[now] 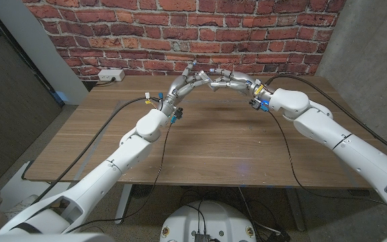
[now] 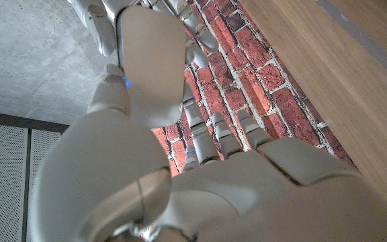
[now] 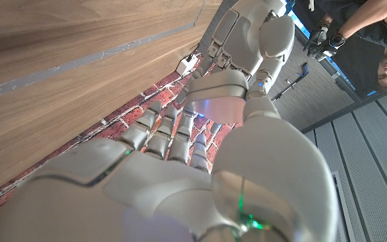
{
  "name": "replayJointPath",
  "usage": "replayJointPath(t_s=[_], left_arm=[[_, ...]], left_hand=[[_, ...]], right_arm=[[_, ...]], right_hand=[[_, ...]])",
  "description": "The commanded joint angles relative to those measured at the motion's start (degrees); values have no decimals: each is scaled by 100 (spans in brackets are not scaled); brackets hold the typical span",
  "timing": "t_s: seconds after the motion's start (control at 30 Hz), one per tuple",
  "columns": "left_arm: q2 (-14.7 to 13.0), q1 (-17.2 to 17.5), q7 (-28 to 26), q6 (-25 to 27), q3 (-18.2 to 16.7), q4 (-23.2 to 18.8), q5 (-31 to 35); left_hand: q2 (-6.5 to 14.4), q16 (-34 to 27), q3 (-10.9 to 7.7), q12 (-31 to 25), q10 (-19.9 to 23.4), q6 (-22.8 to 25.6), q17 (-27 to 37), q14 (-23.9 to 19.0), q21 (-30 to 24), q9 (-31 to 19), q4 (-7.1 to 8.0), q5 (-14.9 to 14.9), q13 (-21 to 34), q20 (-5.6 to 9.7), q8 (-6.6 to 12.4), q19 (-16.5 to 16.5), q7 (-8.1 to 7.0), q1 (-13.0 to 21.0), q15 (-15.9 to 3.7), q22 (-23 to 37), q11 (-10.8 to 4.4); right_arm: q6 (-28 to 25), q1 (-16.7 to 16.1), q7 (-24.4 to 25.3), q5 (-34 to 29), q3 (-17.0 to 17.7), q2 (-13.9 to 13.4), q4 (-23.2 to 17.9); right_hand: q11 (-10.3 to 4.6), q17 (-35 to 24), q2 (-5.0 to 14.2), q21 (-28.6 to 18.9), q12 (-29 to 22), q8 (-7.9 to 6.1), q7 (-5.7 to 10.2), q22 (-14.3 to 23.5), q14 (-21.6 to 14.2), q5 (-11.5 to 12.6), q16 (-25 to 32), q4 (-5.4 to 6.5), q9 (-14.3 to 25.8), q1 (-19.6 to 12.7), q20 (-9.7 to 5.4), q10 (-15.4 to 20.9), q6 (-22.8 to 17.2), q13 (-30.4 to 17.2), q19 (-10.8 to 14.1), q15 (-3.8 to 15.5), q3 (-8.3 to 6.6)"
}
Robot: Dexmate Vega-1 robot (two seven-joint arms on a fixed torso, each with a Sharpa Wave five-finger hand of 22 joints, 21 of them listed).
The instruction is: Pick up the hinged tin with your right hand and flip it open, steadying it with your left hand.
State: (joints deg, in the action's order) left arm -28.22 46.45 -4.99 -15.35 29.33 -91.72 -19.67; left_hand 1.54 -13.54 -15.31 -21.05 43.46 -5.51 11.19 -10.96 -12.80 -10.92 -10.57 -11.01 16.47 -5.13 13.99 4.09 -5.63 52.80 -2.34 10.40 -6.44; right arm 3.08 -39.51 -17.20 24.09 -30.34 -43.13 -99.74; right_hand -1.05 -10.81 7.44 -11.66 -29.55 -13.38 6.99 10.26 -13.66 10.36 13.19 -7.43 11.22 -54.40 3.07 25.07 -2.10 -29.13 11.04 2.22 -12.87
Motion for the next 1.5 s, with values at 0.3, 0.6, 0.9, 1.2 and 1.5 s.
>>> replayJointPath(t_s=[0.3,0.6,0.9,1.2,1.5], left_arm=[[13,-30,135,-85,14,36,-67],[30,-48,189,-120,30,60,-89],[16,-40,216,-116,35,35,-98],[-20,-15,312,-173,7,51,-182],[-4,-66,493,-270,16,173,-292]], left_hand=[[605,35,-173,8,700,16,9,-36,-3,-14,196,-11,-16,1,-18,22,2,670,-842,9,-633],[587,49,-167,12,736,1,11,-40,5,-13,212,0,-23,5,-46,23,13,658,-849,10,-633],[573,64,-164,25,758,0,13,-37,11,-12,225,7,-37,-1,-66,26,8,650,-852,10,-634],[562,79,-161,46,761,-22,16,-25,20,-12,236,12,-54,-2,-92,20,13,641,-844,11,-633],[547,86,-154,62,768,-25,20,-30,26,-11,247,18,-66,-3,-108,18,8,627,-843,11,-632]], right_arm=[[-206,-52,-144,395,60,-22,-7],[-189,-41,-373,711,106,5,181],[-134,-8,-575,900,126,21,336],[-88,27,-822,1128,139,71,487],[-165,99,-1043,1294,139,59,530]], right_hand=[[-1152,-33,137,-39,-192,-36,-9,13,-206,29,84,13,8,-33,21,1450,-156,-118,139,872,-16],[-1149,-32,128,-46,-213,-34,-10,13,-240,28,93,19,7,-20,30,1560,-191,-126,174,882,-5],[-1150,-29,107,-40,-226,-25,-15,13,-243,24,88,19,7,-9,46,1641,-200,-133,175,880,10],[-1150,-24,69,-30,-213,-8,-18,14,-219,17,70,22,7,16,68,1665,-191,-137,163,871,37],[-1148,-24,53,-23,-191,1,-34,14,-208,14,60,27,7,35,77,1648,-189,-138,153,867,54]])
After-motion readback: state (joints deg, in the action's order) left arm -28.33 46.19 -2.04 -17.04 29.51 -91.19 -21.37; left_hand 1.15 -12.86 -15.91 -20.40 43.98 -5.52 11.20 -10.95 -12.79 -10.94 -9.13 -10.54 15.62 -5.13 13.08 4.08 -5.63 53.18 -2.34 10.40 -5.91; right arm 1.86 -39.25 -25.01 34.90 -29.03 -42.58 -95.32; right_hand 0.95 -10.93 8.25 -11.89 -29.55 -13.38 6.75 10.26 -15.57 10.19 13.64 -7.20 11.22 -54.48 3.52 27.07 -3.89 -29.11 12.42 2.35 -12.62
